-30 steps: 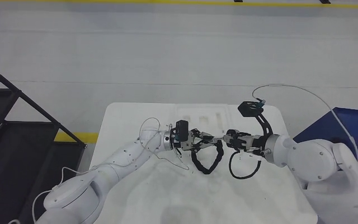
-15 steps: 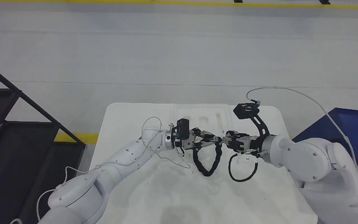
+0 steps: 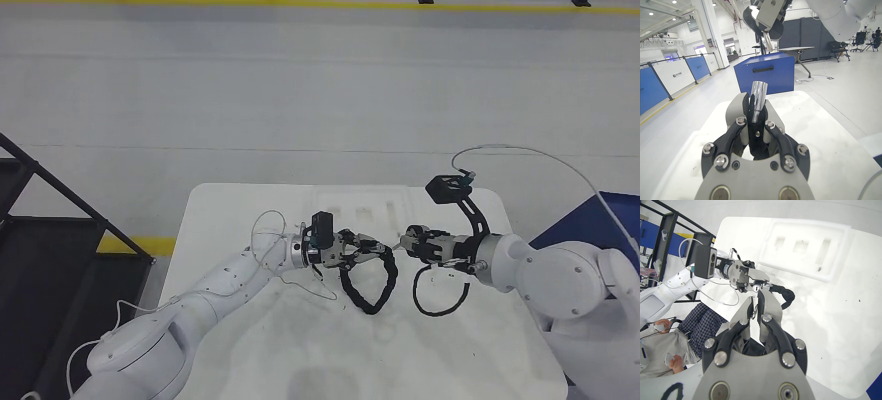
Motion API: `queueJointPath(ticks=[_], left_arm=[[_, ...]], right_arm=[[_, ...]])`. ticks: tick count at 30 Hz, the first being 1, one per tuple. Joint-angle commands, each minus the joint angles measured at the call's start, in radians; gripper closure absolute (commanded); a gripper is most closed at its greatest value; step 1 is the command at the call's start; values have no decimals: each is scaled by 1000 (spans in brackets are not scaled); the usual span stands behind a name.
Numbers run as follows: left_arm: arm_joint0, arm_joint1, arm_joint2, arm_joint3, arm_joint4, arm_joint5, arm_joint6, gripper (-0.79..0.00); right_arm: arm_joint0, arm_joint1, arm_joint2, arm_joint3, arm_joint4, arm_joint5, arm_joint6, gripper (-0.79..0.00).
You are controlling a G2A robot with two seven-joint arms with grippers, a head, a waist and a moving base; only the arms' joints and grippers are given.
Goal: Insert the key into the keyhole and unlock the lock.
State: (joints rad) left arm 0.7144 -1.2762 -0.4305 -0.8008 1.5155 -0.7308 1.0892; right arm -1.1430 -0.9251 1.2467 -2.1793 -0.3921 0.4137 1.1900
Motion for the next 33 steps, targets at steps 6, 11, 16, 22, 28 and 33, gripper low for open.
queueJointPath(ticks=[6, 11, 16, 22, 28, 33], left_arm=[[17, 3, -16, -31, -24, -1, -55, 0], [25, 11, -37, -56, -36, -54, -85, 0], [34, 7, -48, -65, -47, -71, -83, 0], [38, -5, -52, -51, -56, -76, -76, 0], [39, -16, -55, -39, -57, -69, -69, 0], [39, -20, -55, -35, -51, -66, -66, 0]], right_arm=[[-34, 1, -8, -3, -47, -33, -75, 0], [-59, 2, -12, -13, -91, -64, -116, 0], [-88, 2, -10, -20, -97, -86, -146, 0], [-106, 1, -15, -25, -91, -105, -167, 0], [-103, -3, -34, -19, -86, -112, -171, 0], [-98, -8, -48, -10, -90, -101, -189, 0]])
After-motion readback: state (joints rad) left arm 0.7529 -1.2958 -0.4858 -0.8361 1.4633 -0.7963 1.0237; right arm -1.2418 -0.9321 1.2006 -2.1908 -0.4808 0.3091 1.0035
